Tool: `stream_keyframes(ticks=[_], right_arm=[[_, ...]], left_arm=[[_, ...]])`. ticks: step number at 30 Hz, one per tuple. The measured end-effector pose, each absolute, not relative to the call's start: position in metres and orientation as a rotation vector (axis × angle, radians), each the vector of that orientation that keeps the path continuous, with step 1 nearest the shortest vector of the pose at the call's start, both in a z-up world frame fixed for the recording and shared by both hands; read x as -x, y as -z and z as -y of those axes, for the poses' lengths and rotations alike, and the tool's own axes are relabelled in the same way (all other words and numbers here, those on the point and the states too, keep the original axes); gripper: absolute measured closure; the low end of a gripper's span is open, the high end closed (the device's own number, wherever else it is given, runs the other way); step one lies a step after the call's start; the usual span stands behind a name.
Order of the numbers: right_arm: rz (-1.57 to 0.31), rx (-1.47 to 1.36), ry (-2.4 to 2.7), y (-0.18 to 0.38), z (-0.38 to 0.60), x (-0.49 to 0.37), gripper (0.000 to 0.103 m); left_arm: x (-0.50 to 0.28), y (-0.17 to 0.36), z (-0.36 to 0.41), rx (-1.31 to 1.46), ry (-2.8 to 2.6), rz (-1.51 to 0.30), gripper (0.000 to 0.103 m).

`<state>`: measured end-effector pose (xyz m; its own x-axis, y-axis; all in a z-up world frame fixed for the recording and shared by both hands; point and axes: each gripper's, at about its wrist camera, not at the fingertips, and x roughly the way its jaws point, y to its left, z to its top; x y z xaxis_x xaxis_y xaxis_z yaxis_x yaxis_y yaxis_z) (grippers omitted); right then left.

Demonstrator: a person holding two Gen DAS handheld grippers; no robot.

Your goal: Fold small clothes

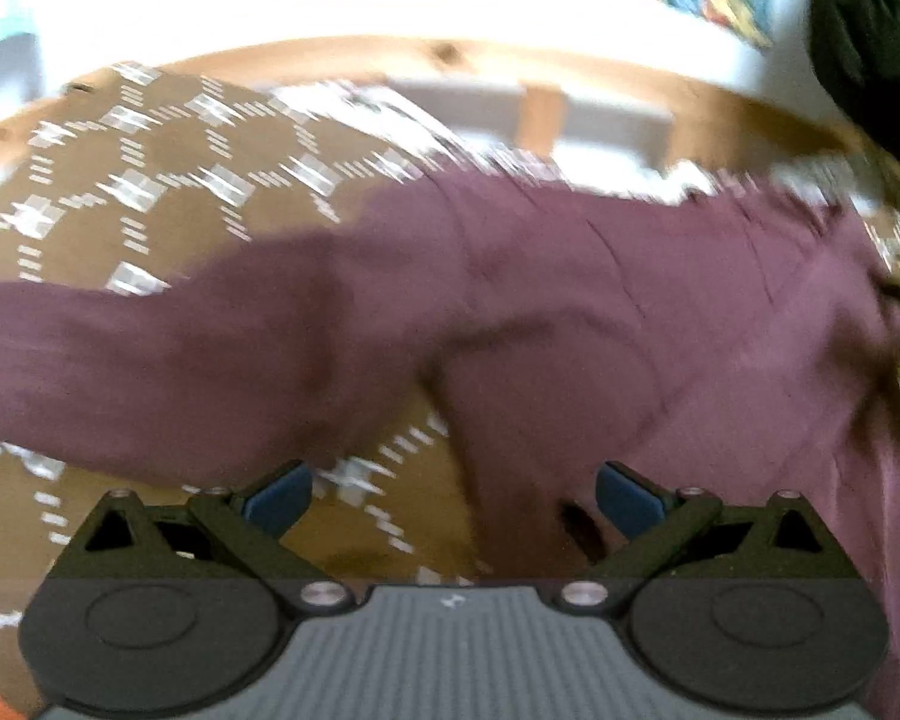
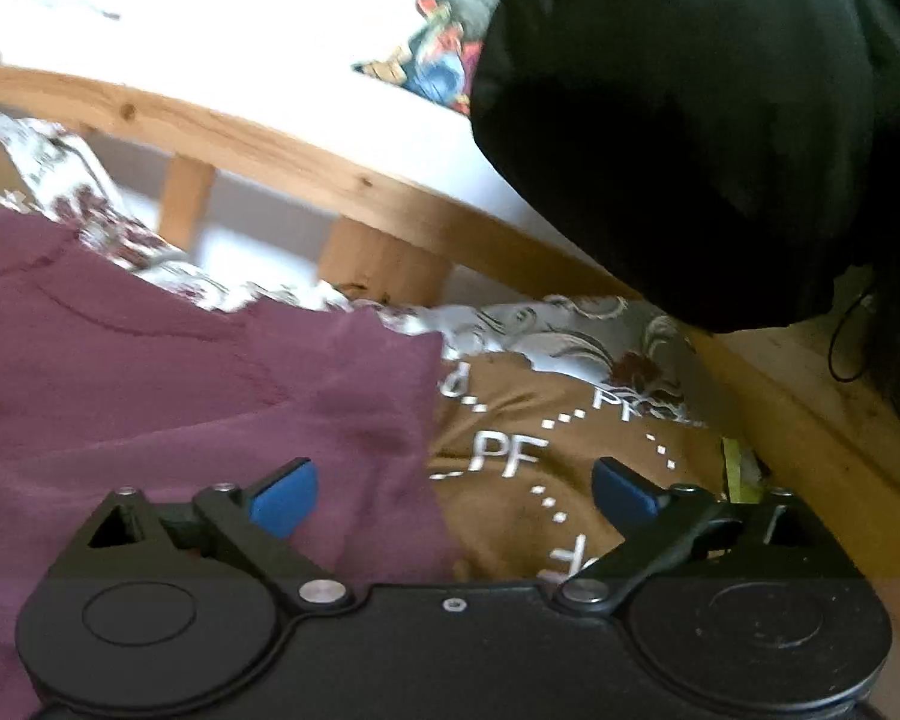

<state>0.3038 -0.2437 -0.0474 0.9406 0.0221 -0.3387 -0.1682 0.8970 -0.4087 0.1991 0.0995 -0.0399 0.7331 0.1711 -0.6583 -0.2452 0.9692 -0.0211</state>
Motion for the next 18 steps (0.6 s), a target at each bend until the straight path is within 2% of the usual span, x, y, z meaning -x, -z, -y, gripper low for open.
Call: stream_keyframes(ticks=[7,18], right_arm=[[-0.316,0.315,-0.233,0.033,0.233,-0.241,0.001],[-0.381,0.249,-0.421,0.045,0.191,-0.157,0.001]], left_arm=[[-0.165,0.001,-0.159,0.187,-0.516,-0.582,0.001],[-0.113,-0.013,-0.273,0.585,-0.873,-0.438,0.001]])
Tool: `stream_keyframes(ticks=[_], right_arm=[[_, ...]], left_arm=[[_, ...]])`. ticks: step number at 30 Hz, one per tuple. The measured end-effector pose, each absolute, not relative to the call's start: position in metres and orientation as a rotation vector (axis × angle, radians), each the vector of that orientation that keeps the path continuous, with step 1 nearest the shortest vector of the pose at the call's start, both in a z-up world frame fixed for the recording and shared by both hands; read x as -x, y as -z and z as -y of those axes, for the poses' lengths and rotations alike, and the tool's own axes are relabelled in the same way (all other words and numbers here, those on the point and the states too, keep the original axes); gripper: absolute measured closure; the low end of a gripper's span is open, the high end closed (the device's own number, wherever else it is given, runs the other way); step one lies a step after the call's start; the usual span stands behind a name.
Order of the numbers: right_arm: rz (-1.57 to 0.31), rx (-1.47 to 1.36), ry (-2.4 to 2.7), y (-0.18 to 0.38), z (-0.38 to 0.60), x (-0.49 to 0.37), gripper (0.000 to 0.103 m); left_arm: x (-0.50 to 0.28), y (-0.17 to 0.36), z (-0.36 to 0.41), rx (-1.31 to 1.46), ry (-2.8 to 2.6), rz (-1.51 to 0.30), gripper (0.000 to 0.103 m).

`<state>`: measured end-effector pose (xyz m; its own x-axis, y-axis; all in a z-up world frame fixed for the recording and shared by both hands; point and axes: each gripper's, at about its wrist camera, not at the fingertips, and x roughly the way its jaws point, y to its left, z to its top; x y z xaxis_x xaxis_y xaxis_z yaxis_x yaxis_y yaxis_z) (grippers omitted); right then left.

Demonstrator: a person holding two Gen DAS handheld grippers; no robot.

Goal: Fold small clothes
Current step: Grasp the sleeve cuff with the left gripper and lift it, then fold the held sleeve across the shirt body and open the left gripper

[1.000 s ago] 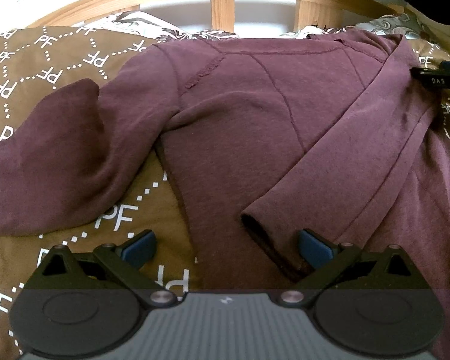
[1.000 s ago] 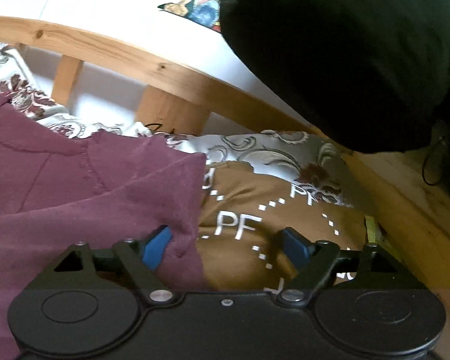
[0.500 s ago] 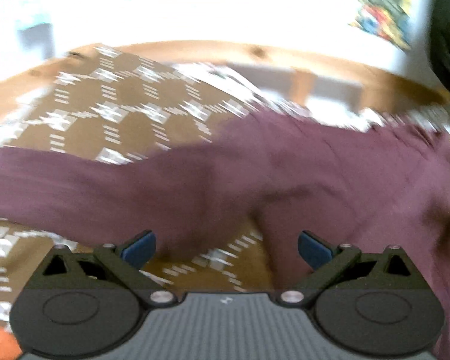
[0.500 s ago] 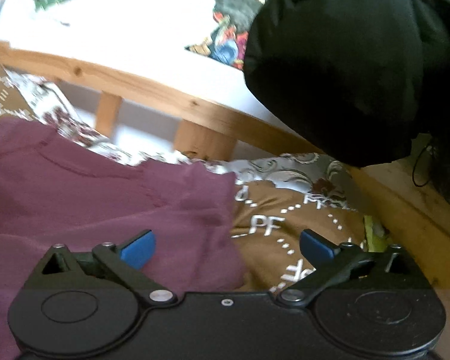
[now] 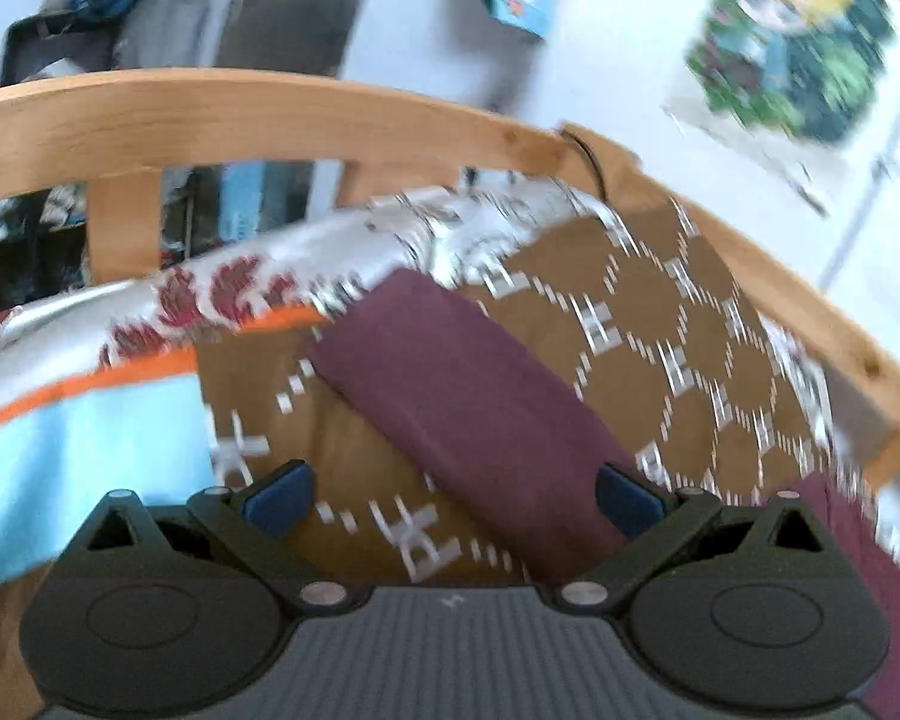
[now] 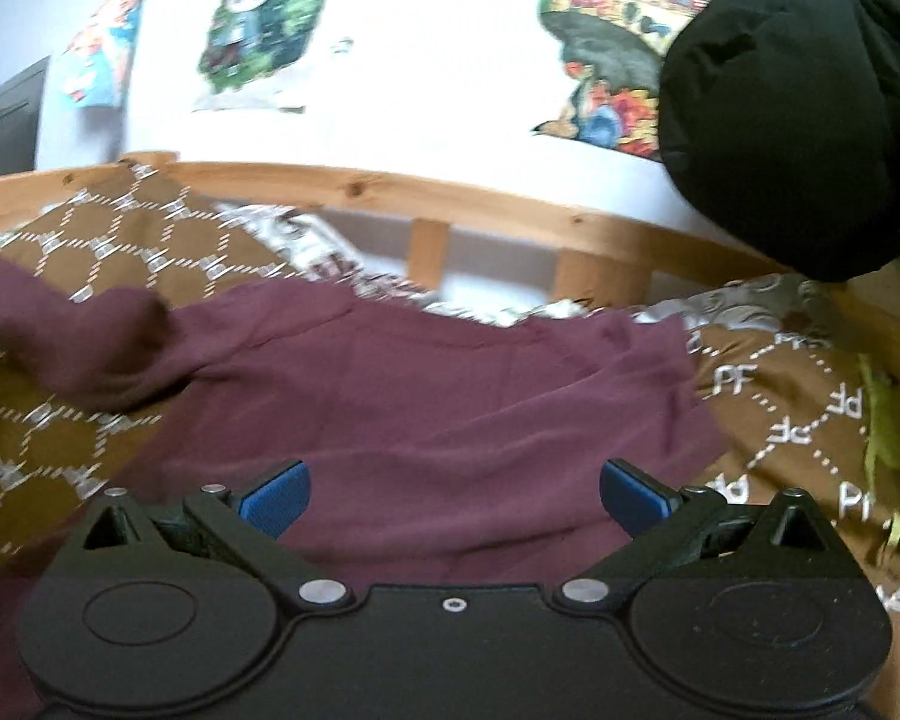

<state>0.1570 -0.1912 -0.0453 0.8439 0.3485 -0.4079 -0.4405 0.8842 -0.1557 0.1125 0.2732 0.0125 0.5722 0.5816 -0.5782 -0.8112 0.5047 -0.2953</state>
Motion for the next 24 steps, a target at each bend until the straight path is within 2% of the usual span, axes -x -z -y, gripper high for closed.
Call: stream_keyframes(ticks=[2,4,5,6,7,8,9,14,20,24], right_arm=[[-0.385,0.254,-0.432,0.05,0.187,-0.144,0.001],[-0.382,0.26,-0.433,0.055,0.186,-0.133,0.001],[-0.385,0.263,-0.431,0.058,0.186,-0.129,0.001],[-0.391,0.265,-0.43,0.06,0.186,-0.126,0.001],[-0.398,0.265,-0.428,0.062,0.187,-0.125,0.001],[-0.401,0.264,-0.423,0.065,0.189,-0.125,0.001],[-0.402,0.259,-0.412,0.066,0.191,-0.124,0.001],[-0.407,0.199,-0.378,0.073,0.203,-0.121,0.001],[-0.407,0.163,-0.363,0.077,0.213,-0.12,0.001],[-0.39,0.151,-0.364,0.075,0.216,-0.118,0.001]], left_arm=[[-0.113,-0.017,-0.283,0.588,-0.903,-0.398,0.002],[-0.113,-0.018,-0.292,0.589,-0.931,-0.379,0.009],[-0.112,-0.018,-0.294,0.594,-0.942,-0.379,0.021],[-0.112,-0.018,-0.296,0.602,-0.947,-0.38,0.04],[-0.111,-0.017,-0.297,0.61,-0.952,-0.371,0.052],[-0.107,-0.017,-0.295,0.613,-0.954,-0.347,0.078],[-0.104,-0.018,-0.293,0.609,-0.943,-0.316,0.098],[-0.095,-0.038,-0.273,0.513,-0.863,-0.176,0.099],[-0.083,-0.087,-0.242,0.388,-0.775,0.022,0.099],[-0.086,-0.111,-0.224,0.304,-0.7,0.094,0.099]])
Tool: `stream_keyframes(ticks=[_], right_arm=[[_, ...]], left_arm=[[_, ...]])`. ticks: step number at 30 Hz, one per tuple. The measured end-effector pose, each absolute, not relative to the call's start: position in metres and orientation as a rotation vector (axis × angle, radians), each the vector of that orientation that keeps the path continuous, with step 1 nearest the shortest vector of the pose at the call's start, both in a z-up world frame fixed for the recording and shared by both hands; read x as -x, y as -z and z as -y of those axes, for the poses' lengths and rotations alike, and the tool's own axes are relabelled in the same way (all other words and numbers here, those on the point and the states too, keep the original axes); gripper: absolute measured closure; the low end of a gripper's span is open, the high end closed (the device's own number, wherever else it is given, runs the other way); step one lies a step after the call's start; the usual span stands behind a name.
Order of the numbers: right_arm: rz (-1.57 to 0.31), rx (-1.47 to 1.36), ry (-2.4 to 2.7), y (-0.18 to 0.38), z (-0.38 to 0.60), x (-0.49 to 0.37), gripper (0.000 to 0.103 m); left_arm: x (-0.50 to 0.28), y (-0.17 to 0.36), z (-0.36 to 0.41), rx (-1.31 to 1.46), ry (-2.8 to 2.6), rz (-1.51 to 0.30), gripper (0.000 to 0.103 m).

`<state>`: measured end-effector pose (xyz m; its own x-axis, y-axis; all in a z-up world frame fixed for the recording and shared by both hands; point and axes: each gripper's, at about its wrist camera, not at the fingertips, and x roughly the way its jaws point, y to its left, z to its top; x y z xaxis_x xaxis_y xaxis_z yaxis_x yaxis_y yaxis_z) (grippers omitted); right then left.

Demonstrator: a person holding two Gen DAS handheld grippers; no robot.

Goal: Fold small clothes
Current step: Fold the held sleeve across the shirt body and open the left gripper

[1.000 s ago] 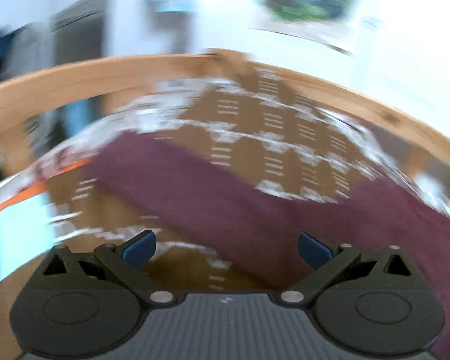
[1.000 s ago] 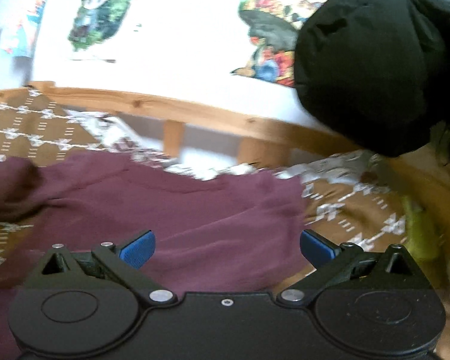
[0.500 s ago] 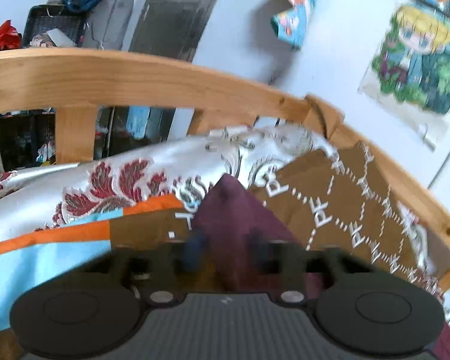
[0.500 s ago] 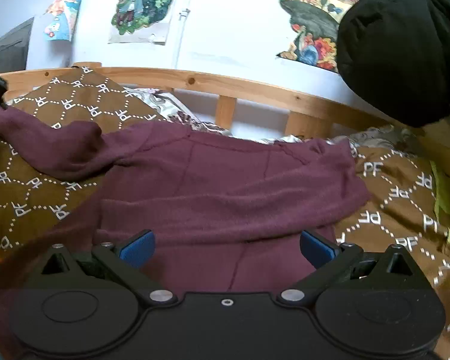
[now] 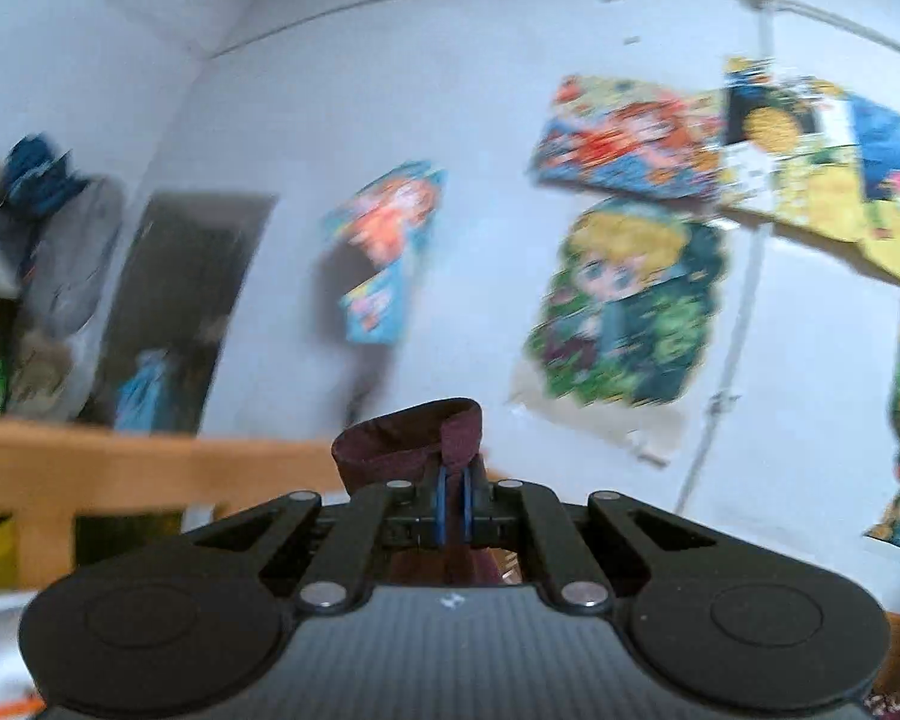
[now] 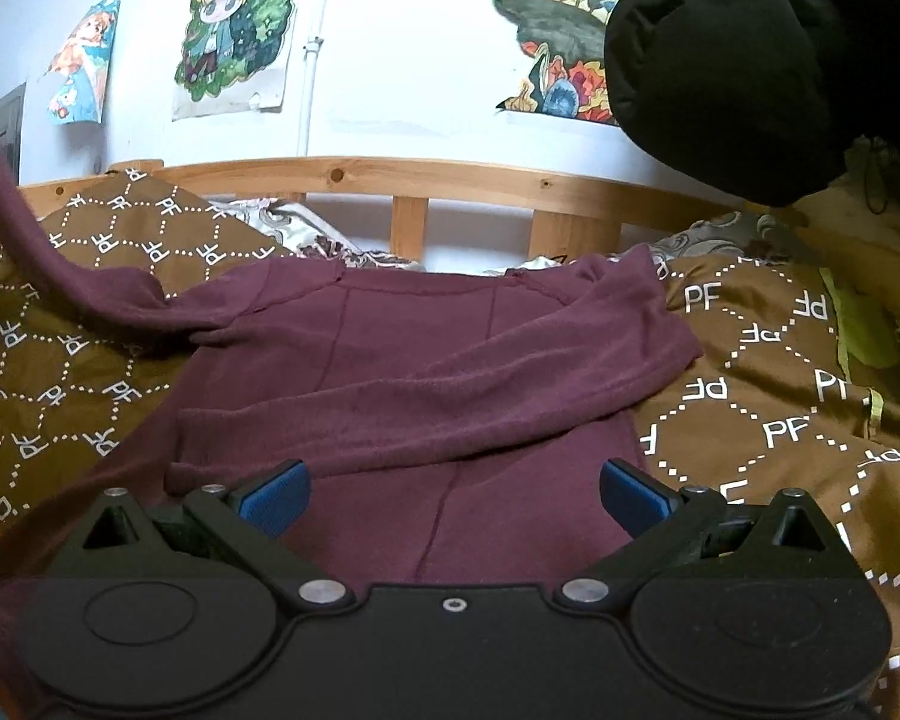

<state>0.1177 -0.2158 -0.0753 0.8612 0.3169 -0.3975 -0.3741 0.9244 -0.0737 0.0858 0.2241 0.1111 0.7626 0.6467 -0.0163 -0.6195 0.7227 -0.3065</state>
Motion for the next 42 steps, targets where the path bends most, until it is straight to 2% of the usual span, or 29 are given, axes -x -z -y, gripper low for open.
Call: stream_keyframes(ticks=[12,16,26,35,37,39,42], right_arm=[[-0.373,0.104,-0.37,0.075,0.229,-0.118,0.001],[-0.365,0.102,-0.355,0.074,0.236,-0.12,0.001],[-0.366,0.05,-0.214,0.074,0.273,-0.134,0.001],[-0.343,-0.048,-0.083,0.071,0.308,-0.146,0.001],[-0.347,-0.047,-0.081,0.074,0.309,-0.147,0.001],[-0.346,-0.039,-0.081,0.075,0.308,-0.147,0.001],[-0.351,-0.03,-0.09,0.078,0.306,-0.147,0.001]], left_arm=[[-0.142,-0.13,-0.126,0.166,-0.237,0.075,0.099],[-0.172,-0.125,-0.082,0.164,0.006,-0.004,0.098],[-0.212,-0.046,0.005,0.215,0.344,-0.309,0.098],[-0.215,0.014,0.025,0.175,0.423,-0.499,0.096],[-0.215,0.021,0.026,0.173,0.436,-0.542,0.084],[-0.213,0.023,0.024,0.175,0.438,-0.561,0.045],[-0.203,0.017,0.017,0.175,0.417,-0.531,0.021]])
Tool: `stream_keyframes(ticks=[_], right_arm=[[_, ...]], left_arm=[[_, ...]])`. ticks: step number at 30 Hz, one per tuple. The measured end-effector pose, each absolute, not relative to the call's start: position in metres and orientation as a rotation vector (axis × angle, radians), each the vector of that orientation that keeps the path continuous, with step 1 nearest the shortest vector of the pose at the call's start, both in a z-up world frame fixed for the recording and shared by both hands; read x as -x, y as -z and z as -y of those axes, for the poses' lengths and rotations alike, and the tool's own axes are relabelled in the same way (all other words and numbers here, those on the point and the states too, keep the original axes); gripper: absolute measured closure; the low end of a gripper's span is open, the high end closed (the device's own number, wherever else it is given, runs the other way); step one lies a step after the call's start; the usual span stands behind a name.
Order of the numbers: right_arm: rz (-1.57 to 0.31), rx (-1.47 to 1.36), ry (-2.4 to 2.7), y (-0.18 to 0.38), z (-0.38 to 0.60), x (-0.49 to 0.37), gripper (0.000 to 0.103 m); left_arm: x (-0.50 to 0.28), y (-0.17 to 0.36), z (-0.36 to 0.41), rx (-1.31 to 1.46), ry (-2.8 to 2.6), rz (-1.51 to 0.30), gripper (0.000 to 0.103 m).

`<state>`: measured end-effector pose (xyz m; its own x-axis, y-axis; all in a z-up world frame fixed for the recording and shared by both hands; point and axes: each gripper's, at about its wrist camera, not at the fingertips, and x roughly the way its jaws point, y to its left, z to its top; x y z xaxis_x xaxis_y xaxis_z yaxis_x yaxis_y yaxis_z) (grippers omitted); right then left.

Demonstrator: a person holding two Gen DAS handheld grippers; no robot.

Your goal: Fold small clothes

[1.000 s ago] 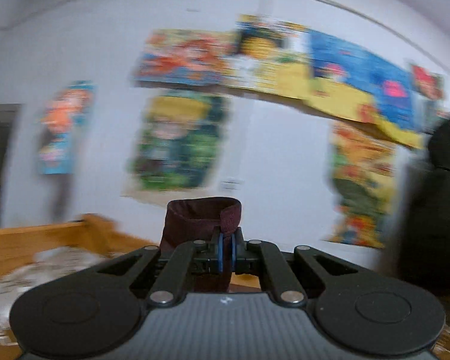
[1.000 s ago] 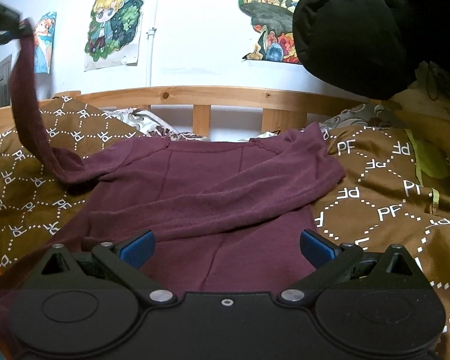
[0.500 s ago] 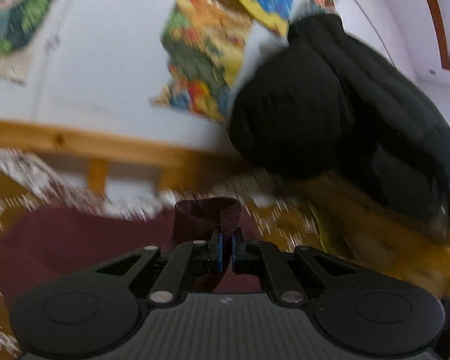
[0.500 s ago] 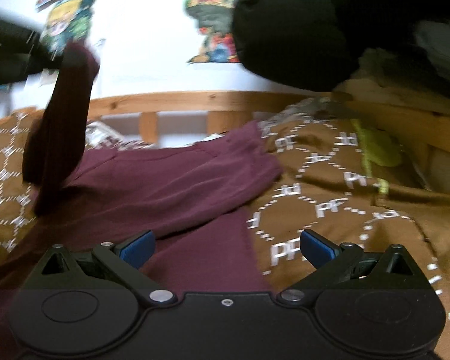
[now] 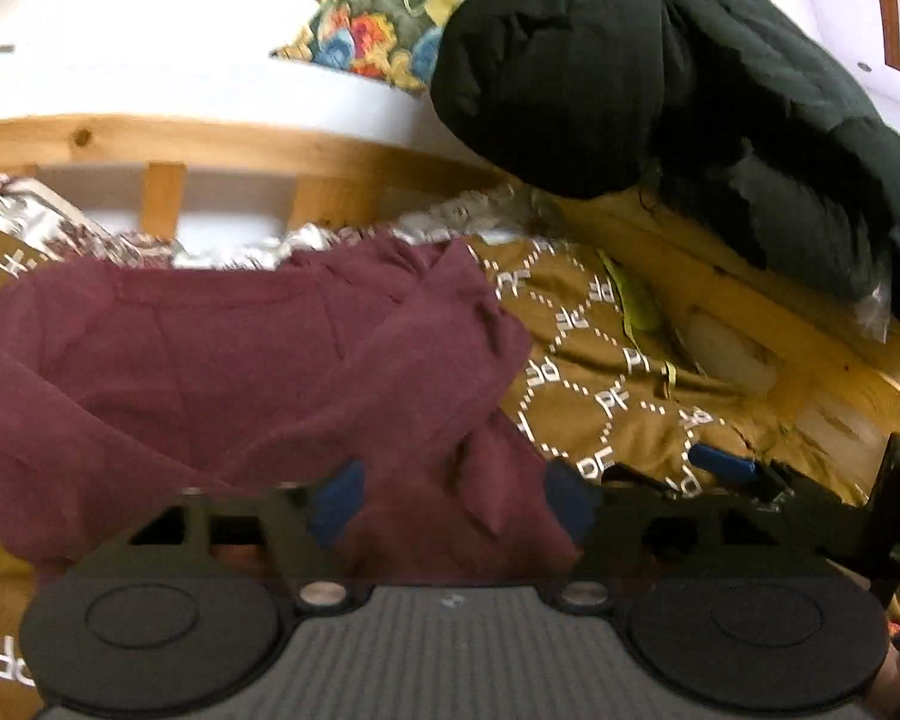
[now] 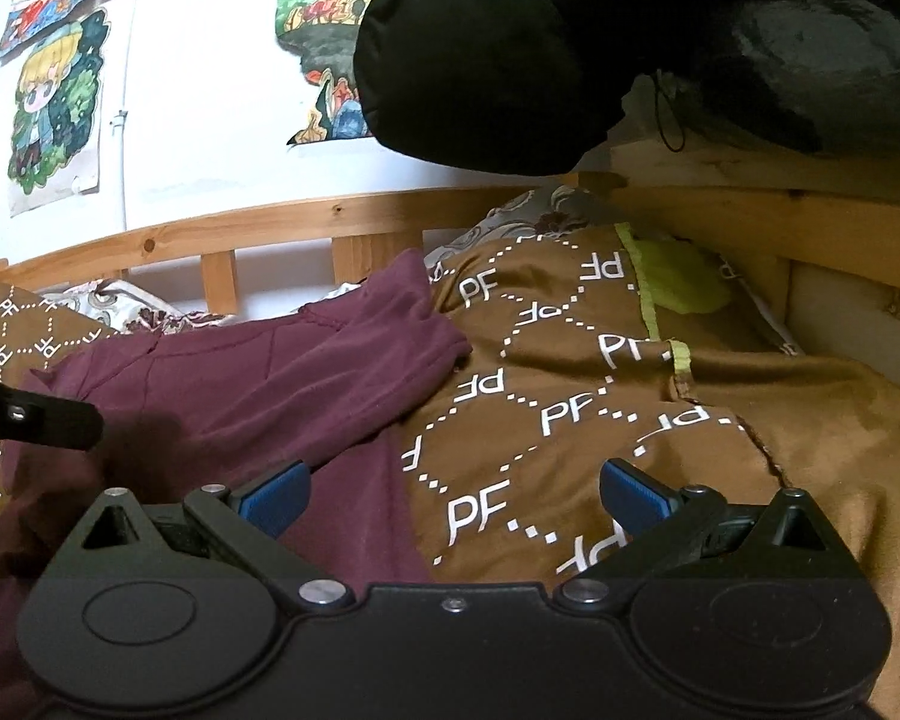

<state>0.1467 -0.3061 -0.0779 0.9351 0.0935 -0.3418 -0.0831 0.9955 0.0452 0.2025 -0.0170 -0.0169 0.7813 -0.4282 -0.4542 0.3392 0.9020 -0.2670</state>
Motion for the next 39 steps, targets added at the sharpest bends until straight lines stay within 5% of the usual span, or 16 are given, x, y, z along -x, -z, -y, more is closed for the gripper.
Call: stream_keyframes(ticks=[5,15,24,29,39], right_arm=[[-0.351,-0.027,-0.093,0.079,0.304,-0.148,0.001],[-0.348,-0.101,-0.317,0.076,0.286,-0.155,0.006],[-0.464,-0.093,-0.482,0.085,0.238,-0.184,0.042],[-0.5,-0.134,-0.472,0.097,0.237,-0.188,0.101],[-0.234,-0.062,-0.387,0.077,0.26,-0.155,0.102]], left_arm=[[-0.197,0.002,-0.009,0.163,0.296,-0.494,0.006],[-0.236,0.006,-0.114,0.137,-0.325,-0.591,0.005],[-0.275,0.039,-0.152,0.008,-0.323,-0.675,0.006],[-0.293,0.051,-0.154,0.049,-0.289,-0.683,0.006],[-0.31,0.064,-0.143,-0.008,-0.331,-0.719,0.005]])
